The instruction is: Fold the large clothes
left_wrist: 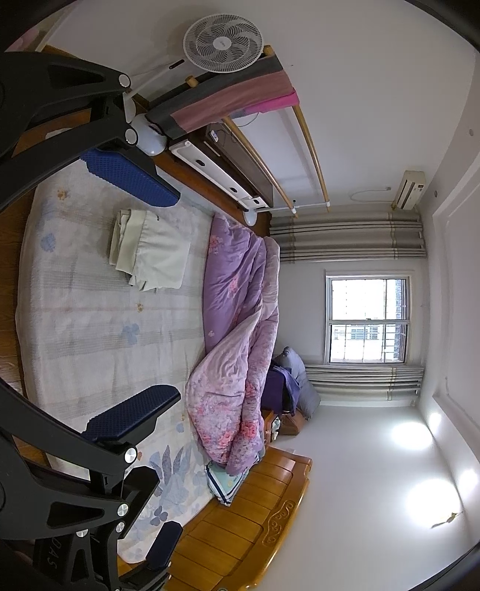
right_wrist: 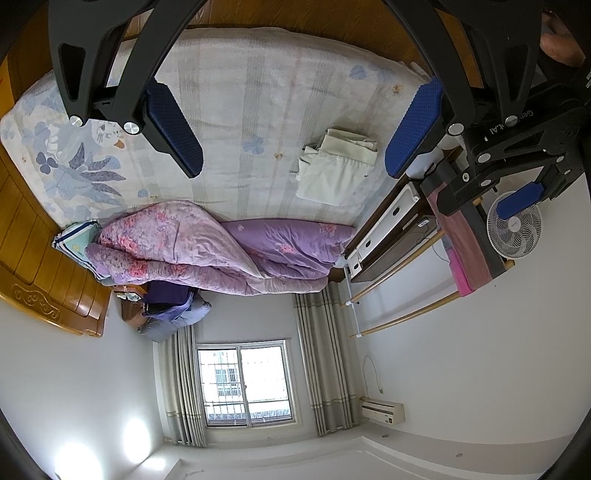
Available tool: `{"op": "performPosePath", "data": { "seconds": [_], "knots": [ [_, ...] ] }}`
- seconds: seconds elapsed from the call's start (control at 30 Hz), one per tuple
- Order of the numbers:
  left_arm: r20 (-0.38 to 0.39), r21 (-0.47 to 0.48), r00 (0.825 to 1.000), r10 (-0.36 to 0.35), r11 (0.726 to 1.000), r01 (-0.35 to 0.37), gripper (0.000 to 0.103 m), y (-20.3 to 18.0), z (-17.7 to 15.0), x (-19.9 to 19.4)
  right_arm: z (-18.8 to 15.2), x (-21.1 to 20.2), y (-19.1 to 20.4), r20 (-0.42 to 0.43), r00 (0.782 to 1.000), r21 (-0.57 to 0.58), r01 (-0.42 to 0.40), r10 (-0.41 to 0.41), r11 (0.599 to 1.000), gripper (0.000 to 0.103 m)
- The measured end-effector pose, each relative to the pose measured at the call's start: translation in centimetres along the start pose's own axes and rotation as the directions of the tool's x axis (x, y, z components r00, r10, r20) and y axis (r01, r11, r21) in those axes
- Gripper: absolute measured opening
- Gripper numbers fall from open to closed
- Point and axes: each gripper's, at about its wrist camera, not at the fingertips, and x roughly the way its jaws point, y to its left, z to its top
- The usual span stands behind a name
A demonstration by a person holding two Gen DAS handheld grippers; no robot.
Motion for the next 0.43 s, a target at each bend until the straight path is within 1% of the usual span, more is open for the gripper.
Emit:
{"op": "performPosePath", "data": {
  "seconds": [0.17,0.23,0.27,0.33,0.4,0.43],
  "knots": [
    [-0.009,0.003,1.000,-0.002,1.000,0.003,0.097,-0.3,0.2,0.8,0.0,0.5,-0.4,-0.016,1.000,0.011,0.005,-0.005,1.000,0.095],
    [-0.005,0.011,1.000,0.007,1.000,-0.007,0.097,-0.6,0.2,1.1,-0.1,0.7,-0.7,-0.023,1.000,0.016,0.006,-0.005,1.000,0.095],
    [0.001,0.019,1.000,0.025,1.000,-0.025,0.097,-0.9,0.2,1.1,-0.2,0.8,-0.8,-0.026,1.000,0.018,0.004,-0.004,1.000,0.095],
    [0.008,0.036,0.999,0.042,0.998,-0.042,0.097,-1.7,0.3,1.5,-0.2,1.3,-1.5,-0.041,0.999,0.038,0.001,0.001,0.999,0.095],
    [-0.010,0.050,0.999,0.031,0.998,-0.030,0.097,-2.5,0.1,2.4,-0.4,1.8,-2.6,-0.058,0.998,0.060,0.005,-0.002,0.998,0.095],
    [-0.023,0.049,0.999,0.024,0.999,-0.023,0.097,-2.9,-0.1,2.9,-0.7,2.1,-3.7,-0.074,0.997,0.089,-0.001,0.008,0.996,0.095]
  ]
}}
